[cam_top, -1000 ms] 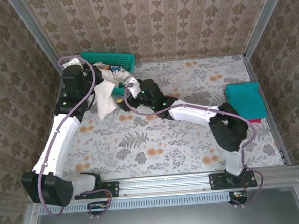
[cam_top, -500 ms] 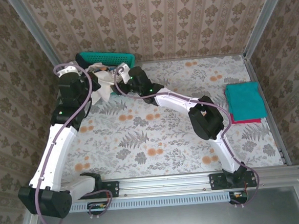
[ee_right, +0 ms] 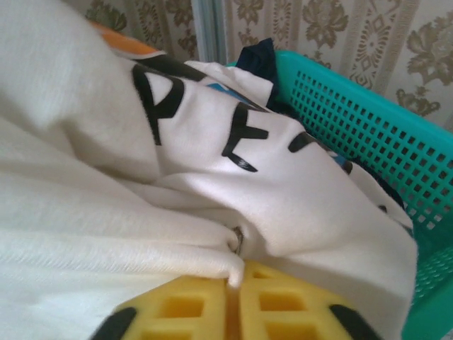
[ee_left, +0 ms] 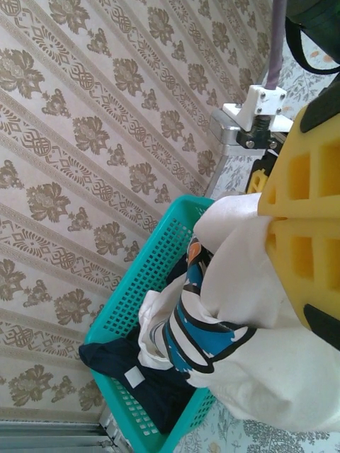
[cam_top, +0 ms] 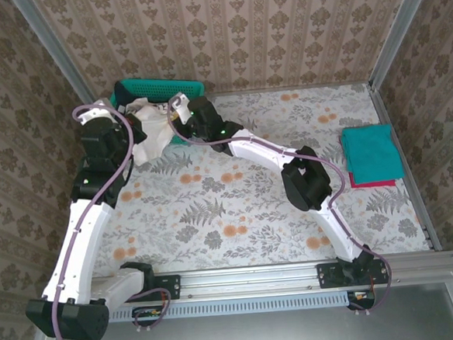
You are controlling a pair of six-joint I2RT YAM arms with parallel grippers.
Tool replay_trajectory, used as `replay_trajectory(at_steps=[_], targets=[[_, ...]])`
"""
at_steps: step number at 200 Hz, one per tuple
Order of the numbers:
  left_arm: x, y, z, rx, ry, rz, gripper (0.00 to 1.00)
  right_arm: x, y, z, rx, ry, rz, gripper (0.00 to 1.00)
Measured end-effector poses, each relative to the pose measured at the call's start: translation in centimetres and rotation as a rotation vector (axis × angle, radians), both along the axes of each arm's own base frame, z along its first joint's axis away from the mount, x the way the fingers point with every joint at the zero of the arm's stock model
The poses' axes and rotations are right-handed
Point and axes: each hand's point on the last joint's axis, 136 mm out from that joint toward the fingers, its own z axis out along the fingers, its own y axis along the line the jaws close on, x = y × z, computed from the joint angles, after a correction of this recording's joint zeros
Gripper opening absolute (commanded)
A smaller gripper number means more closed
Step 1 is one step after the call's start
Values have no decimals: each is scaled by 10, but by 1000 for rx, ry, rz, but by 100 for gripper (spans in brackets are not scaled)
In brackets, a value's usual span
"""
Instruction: Fold and stack the t-shirts
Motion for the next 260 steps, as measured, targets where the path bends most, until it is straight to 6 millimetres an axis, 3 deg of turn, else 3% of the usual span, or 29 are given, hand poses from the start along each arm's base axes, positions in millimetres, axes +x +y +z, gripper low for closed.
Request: replay_trajectory(at_steps=[34, 54, 71, 99, 139, 158, 171, 180, 186, 193, 206, 218, 243, 251, 260], targets=[[-2, 3, -1, 12, 2, 7, 0, -9, -6, 3, -8, 8, 8, 0], [0, 4, 4, 16, -12, 7, 0, -13, -15, 23, 0, -11, 4, 0], [6, 1, 15, 10, -32, -5, 0, -15, -26, 55, 24, -49, -6, 0], [16, -10, 48, -11, -104, -49, 0, -23, -57, 126, 73, -146, -31, 0], [8, -43, 112, -18, -266, -165, 0, -62, -118, 234, 153, -320, -71, 0], [-1, -59, 133, -21, -336, -229, 0, -81, -144, 266, 180, -389, -91, 0], [-5, -70, 135, -26, -354, -268, 0, -92, -158, 272, 182, -414, -109, 0], [-6, -78, 129, -28, -357, -293, 0, -98, -166, 265, 176, -411, -121, 0], [-6, -83, 121, -28, -346, -309, 0, -102, -171, 256, 171, -404, -128, 6], [-4, -90, 108, -25, -324, -324, 0, -107, -176, 241, 159, -384, -136, 20], [2, -102, 69, -21, -249, -353, 0, -112, -183, 202, 136, -327, -147, 56], [10, -115, 19, -18, -145, -383, 0, -119, -187, 154, 98, -245, -147, 72], [14, -141, -100, 6, 123, -451, 0, -135, -200, 46, 0, -50, -160, 83], [10, -147, -139, 20, 216, -471, 0, -141, -206, 20, -25, 2, -174, 83], [3, -150, -170, 32, 292, -484, 0, -147, -214, -2, -46, 52, -197, 84]])
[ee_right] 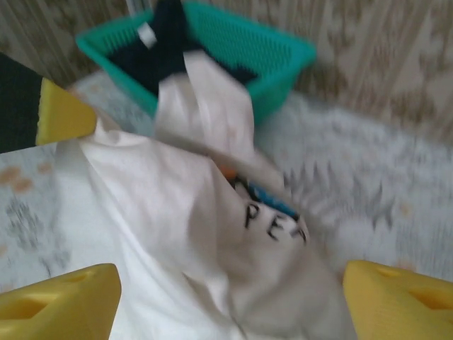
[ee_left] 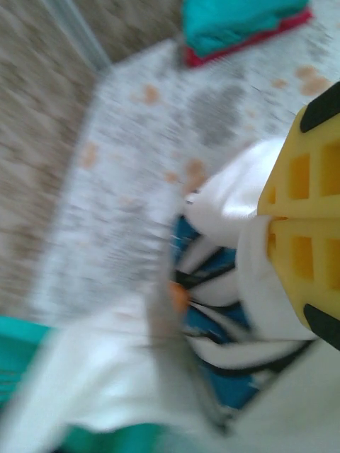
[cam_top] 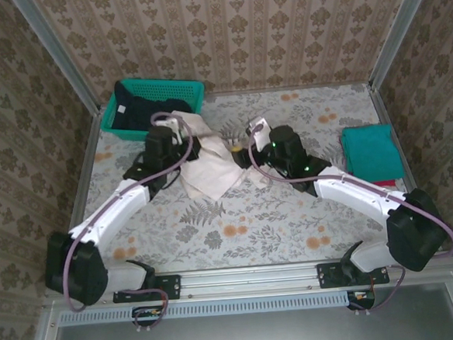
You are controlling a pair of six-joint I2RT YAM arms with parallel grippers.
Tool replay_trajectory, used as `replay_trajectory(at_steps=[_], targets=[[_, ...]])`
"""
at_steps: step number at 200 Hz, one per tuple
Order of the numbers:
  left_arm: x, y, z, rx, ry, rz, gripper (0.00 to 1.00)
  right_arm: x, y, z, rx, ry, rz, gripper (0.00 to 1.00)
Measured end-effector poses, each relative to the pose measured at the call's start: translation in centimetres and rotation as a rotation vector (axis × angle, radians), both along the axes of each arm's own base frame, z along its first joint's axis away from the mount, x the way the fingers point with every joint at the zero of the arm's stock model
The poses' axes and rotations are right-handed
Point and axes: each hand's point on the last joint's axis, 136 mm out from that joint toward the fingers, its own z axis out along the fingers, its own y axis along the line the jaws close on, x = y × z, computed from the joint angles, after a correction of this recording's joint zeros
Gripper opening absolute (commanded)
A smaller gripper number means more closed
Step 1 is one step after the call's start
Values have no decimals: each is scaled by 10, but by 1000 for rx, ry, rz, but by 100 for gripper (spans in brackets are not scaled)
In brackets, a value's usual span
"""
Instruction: Fold and stack the t-shirts
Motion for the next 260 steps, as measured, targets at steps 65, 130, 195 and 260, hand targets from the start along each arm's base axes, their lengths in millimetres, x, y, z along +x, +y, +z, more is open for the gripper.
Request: replay_trajectory(at_steps=[65, 130, 195, 260], targets=[[-17, 25, -59, 73, 101, 59, 0, -3, -61, -90, 79, 275, -316, 75], [-8, 48, -48, 79, 69, 142, 0, 5, -72, -190, 53, 556, -476, 25], [-12, 66, -4, 64, -45, 183, 0, 44, -76, -124, 139, 431, -464, 0], [14, 93, 135, 36, -340, 260, 0, 68, -128, 135, 335, -107, -442, 0]])
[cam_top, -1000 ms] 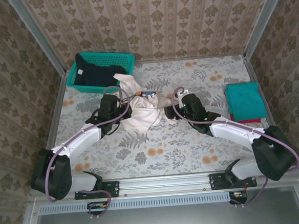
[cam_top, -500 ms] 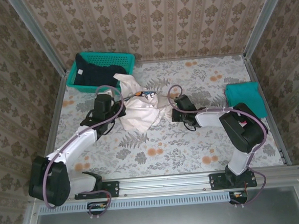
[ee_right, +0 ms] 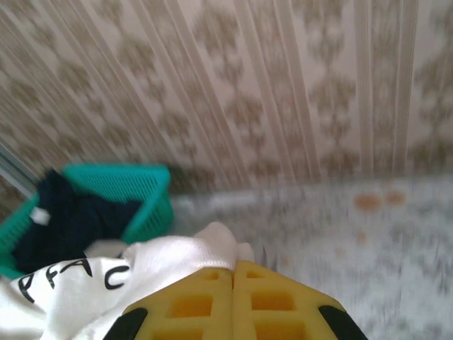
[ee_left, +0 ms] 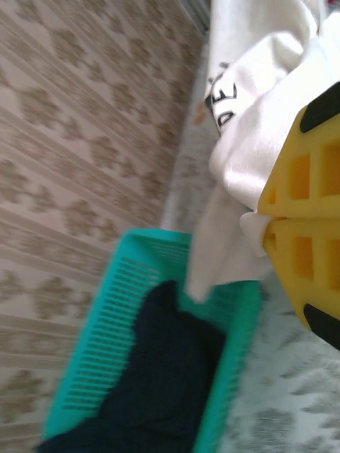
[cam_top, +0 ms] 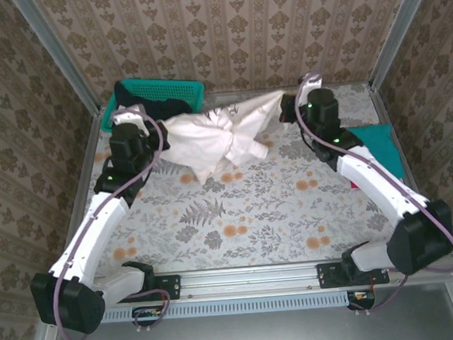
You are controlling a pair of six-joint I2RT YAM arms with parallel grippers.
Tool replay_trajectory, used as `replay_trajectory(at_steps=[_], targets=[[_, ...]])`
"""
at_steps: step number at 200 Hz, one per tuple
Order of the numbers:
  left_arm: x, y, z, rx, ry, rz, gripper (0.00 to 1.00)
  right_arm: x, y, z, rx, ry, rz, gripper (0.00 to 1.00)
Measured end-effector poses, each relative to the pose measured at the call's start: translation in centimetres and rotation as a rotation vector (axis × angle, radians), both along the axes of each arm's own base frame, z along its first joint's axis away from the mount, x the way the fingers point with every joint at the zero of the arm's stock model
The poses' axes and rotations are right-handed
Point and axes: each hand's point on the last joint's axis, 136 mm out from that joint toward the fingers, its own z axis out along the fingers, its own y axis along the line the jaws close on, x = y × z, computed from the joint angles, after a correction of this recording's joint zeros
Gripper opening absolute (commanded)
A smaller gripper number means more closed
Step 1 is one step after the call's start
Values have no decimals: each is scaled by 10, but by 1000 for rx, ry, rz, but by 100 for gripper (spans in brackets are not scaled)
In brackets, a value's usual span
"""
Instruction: Fold and stack the t-shirts
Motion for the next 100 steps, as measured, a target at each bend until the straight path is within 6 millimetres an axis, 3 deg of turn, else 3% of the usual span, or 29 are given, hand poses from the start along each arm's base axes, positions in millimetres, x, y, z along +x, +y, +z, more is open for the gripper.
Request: replay_trajectory(at_steps=[19, 42, 76, 100], targets=[[-2, 6, 55, -9, -126, 7, 0, -23, -8, 57, -2, -133, 4, 0], [-20, 14, 98, -19, -238, 13, 0, -58, -17, 97, -7, -253, 16, 0], [-60, 29, 133, -49, -360, 25, 0, -114, -30, 115, 11, -385, 37, 0], [-74, 40, 138, -48, -411, 67, 0, -125, -34, 117, 11, -416, 37, 0]])
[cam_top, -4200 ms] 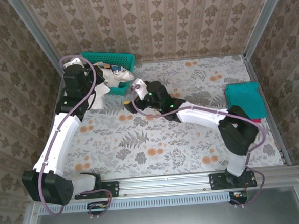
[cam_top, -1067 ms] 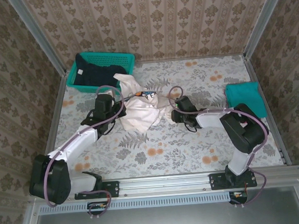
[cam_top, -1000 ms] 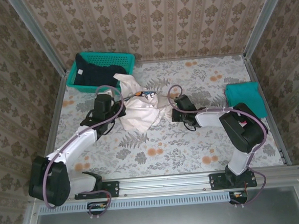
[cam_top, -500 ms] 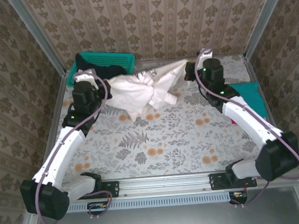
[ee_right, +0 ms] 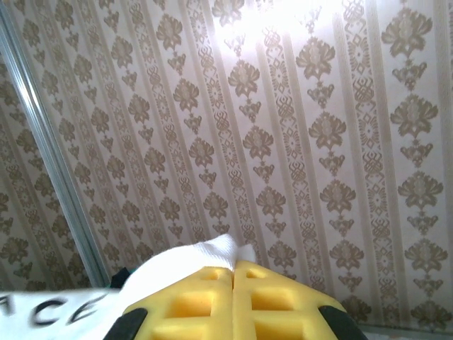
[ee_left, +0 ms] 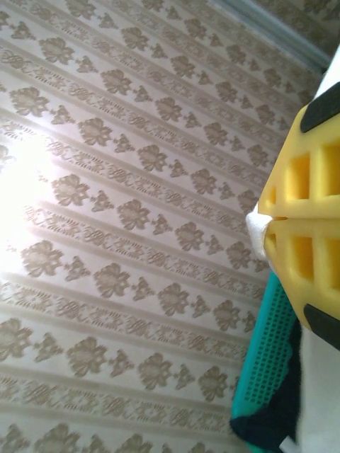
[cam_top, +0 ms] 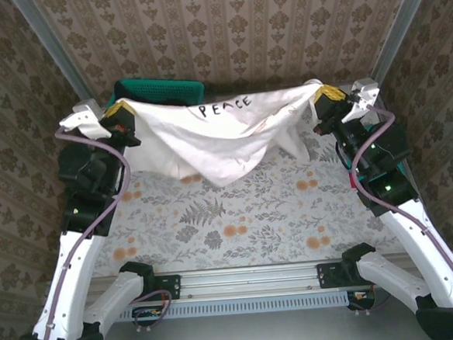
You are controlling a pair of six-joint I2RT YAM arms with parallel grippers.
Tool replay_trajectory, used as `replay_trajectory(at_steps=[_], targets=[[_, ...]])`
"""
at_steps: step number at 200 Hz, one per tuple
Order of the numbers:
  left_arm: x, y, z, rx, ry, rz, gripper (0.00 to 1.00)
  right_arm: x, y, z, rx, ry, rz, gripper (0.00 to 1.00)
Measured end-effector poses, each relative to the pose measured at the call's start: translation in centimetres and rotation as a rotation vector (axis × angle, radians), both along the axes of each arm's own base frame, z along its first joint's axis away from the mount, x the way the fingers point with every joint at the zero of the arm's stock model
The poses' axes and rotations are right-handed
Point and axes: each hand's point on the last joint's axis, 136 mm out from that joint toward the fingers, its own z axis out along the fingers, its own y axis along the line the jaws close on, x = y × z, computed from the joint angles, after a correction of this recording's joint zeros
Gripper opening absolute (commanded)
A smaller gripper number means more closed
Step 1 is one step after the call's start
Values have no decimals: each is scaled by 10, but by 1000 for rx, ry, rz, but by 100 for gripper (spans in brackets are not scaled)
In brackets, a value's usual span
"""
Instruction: Fold and stack the t-shirts
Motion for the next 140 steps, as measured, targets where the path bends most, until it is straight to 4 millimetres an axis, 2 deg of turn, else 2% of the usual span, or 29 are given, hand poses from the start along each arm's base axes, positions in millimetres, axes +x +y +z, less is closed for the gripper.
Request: replay_trajectory(at_steps=[12, 26, 59, 72, 84, 93, 105, 130, 140], targets=[[6, 3, -3, 4, 7, 22, 0, 7, 1, -5, -10, 15, -6, 0], [22, 1, -14, 20, 47, 34, 0, 24, 5, -19, -35, 57, -14, 0], [72, -16, -58, 67, 196, 11, 0, 76, 20, -56, -88, 186, -14, 0], [81, -20, -67, 73, 222, 0, 0, 89, 25, -57, -101, 208, -6, 0], [82, -23, -67, 73, 223, -12, 0, 100, 30, -47, -112, 202, 8, 0], [82, -24, -59, 71, 208, -20, 0, 106, 33, -33, -113, 185, 19, 0], [81, -25, -35, 70, 164, -27, 0, 112, 38, -9, -110, 153, 39, 0], [68, -27, 45, 61, 1, -49, 0, 106, 43, 47, -93, 47, 85, 0], [57, -25, 67, 57, -58, -55, 0, 97, 43, 64, -87, 7, 96, 0]])
